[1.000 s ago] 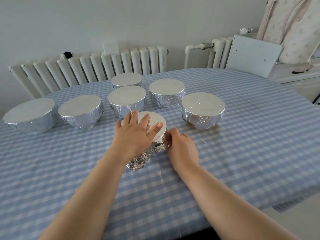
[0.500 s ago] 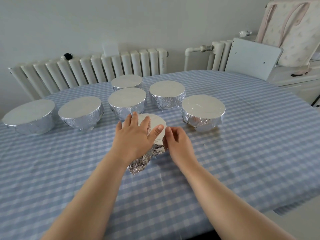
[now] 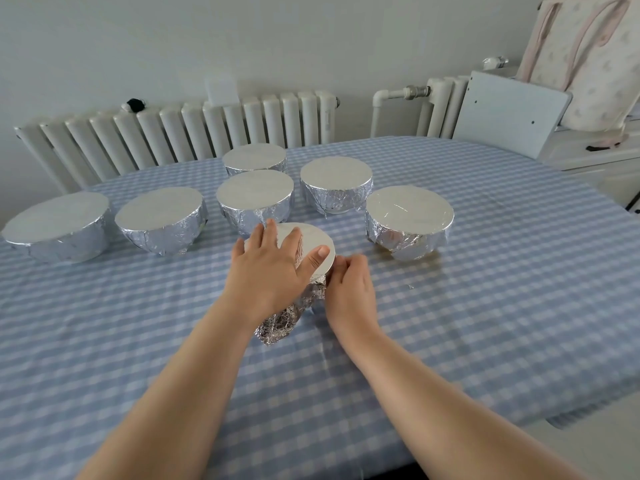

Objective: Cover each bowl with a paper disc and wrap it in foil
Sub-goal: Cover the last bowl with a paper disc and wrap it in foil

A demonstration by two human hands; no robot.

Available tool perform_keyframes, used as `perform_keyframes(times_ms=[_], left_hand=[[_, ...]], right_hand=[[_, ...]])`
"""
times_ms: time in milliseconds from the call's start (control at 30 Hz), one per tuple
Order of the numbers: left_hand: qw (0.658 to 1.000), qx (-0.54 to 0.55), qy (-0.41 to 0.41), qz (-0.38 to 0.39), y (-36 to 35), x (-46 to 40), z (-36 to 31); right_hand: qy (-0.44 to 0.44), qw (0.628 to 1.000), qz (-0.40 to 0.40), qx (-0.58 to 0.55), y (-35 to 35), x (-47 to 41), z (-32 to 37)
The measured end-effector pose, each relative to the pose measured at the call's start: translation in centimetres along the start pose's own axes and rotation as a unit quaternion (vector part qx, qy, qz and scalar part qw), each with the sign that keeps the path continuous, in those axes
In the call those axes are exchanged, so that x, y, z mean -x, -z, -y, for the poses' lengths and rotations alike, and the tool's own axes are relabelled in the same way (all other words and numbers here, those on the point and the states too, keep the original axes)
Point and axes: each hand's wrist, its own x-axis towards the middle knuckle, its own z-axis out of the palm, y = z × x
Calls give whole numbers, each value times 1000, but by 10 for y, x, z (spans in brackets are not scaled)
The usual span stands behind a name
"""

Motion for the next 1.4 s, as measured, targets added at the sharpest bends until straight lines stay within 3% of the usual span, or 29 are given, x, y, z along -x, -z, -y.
perform_keyframes(times_ms=[200, 667, 1133, 1400], left_hand=[[1000, 2, -1, 3, 0, 0, 0], [1000, 2, -2, 8, 2, 1, 0], [1000, 4, 2, 10, 3, 2, -1], [1000, 0, 3, 13, 2, 1, -1]], right_hand=[[31, 993, -1, 110, -1, -2, -5], [42, 982, 33, 183, -3, -5, -5], [74, 937, 81, 332, 4, -5, -5], [76, 927, 76, 359, 17, -10, -10]])
